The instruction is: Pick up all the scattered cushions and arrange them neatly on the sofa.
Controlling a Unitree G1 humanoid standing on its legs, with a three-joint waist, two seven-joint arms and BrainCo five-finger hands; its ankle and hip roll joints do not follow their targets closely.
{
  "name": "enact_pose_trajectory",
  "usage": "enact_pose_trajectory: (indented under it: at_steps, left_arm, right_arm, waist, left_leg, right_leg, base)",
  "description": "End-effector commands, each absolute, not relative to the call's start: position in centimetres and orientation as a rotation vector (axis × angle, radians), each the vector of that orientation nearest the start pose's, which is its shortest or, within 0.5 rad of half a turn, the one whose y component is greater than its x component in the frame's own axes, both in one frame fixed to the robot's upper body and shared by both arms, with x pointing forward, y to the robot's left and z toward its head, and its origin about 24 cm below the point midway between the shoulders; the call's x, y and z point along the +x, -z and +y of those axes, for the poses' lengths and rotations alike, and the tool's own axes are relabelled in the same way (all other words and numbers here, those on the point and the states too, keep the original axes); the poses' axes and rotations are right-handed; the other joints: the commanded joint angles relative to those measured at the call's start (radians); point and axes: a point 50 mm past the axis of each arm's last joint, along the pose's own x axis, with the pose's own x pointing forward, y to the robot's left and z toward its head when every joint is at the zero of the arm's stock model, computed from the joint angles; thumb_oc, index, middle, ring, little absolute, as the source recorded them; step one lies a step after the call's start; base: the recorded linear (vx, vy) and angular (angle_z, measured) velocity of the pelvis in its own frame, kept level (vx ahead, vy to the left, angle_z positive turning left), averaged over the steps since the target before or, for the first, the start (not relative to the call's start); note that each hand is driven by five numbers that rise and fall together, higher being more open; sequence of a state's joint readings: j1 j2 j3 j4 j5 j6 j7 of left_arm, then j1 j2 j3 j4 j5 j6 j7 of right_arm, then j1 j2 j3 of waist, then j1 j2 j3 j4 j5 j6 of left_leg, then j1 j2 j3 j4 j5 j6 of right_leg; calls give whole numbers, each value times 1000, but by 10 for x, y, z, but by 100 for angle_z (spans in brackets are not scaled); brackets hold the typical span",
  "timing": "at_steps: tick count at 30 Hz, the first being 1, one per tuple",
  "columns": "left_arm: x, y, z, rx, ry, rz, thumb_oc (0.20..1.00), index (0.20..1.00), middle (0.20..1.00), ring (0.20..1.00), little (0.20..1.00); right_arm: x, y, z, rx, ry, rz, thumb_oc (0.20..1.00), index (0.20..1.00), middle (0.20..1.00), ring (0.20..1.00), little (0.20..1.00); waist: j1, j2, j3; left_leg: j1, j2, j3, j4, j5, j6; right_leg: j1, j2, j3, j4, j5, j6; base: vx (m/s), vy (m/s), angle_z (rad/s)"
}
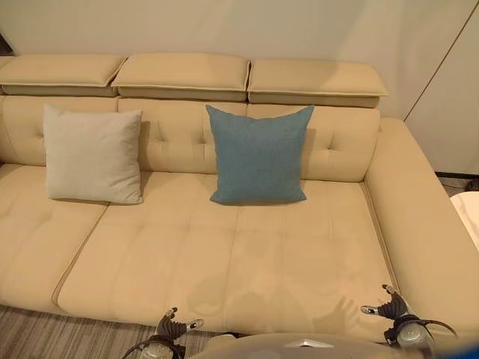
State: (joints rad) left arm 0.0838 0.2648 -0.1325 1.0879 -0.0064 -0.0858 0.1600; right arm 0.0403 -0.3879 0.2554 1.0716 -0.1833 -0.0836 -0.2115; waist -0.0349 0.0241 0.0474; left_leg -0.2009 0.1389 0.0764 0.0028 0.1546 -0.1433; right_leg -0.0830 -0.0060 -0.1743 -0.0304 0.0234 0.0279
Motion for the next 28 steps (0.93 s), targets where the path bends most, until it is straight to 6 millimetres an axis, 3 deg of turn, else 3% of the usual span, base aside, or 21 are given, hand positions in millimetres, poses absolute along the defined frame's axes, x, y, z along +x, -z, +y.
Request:
enact_pose_trajectory:
  at_steps: [1, 4, 7, 14, 17, 21, 24, 28]
  left_arm:
    - [112, 146, 249, 446, -143, 1030, 1000, 1000, 1000, 1000, 1000]
    - [103, 151, 244, 442, -121, 1071, 1000, 1000, 1000, 1000, 1000]
    - [104, 153, 237, 431, -100, 1077, 1000, 1000, 1000, 1000, 1000]
    - [125, 147, 235, 461, -91, 1019, 1000, 1000, 1000, 1000, 1000]
    - [119, 149, 242, 469, -112, 1054, 1000, 1000, 1000, 1000, 1000]
    - [122, 146, 249, 502, -110, 1056, 1000, 1000, 1000, 1000, 1000]
    - [120, 147, 249, 487, -123, 1063, 1000, 1000, 1000, 1000, 1000]
    - [117, 149, 248, 471, -131, 1078, 1000, 1000, 1000, 1000, 1000]
  right_arm:
    - [143, 123, -280, -784, 61, 915, 1000, 1000, 1000, 1000, 1000]
    - [138, 128, -278, -774, 57, 946, 1000, 1000, 1000, 1000, 1000]
    - [130, 133, -276, -765, 53, 989, 1000, 1000, 1000, 1000, 1000]
    - [141, 133, -268, -754, 57, 995, 1000, 1000, 1000, 1000, 1000]
    - [149, 132, -265, -761, 49, 980, 1000, 1000, 1000, 1000, 1000]
    - [139, 136, -266, -743, 54, 1031, 1000, 1000, 1000, 1000, 1000]
    - [136, 138, -265, -731, 60, 1048, 1000, 1000, 1000, 1000, 1000]
    - [139, 137, -265, -723, 65, 1038, 1000, 1000, 1000, 1000, 1000]
  waist:
    - [16, -74, 75]
    - [4, -89, 66]
    - [-16, -74, 42]
    - [-16, -82, 62]
    - [1, -87, 82]
    - [10, -76, 78]
    - [34, -90, 38]
    - [32, -91, 17]
  left_leg:
    - [39, -62, 9, 162, -183, 49]
    - [67, -102, -6, 234, -269, 66]
    - [151, -128, -26, 182, -313, 70]
    - [179, -173, -49, 43, -290, 104]
    - [177, -180, -41, 31, -276, 126]
    - [147, -178, -48, 21, -245, 155]
    - [135, -179, -32, 18, -240, 145]
    - [149, -168, -21, -12, -225, 136]
  right_leg:
    - [47, -81, -8, -56, -14, 75]
    - [24, -97, -8, -56, 10, 75]
    - [-5, -88, -11, -55, 29, 81]
    - [-103, -110, -7, -32, 109, 128]
    - [-138, -133, -2, 48, 101, 145]
    - [-90, -113, 114, 171, 9, 130]
    - [-20, -122, 96, 77, 15, 133]
    - [5, -112, 91, 23, 17, 132]
  base:
    - [-159, -14, 37]
    - [-119, 24, 10]
    - [-73, 108, 33]
    - [-156, 167, 4]
    - [-176, 144, -45]
    - [-170, 71, -30]
    - [-43, -80, 3]
    - [7, -87, 0]
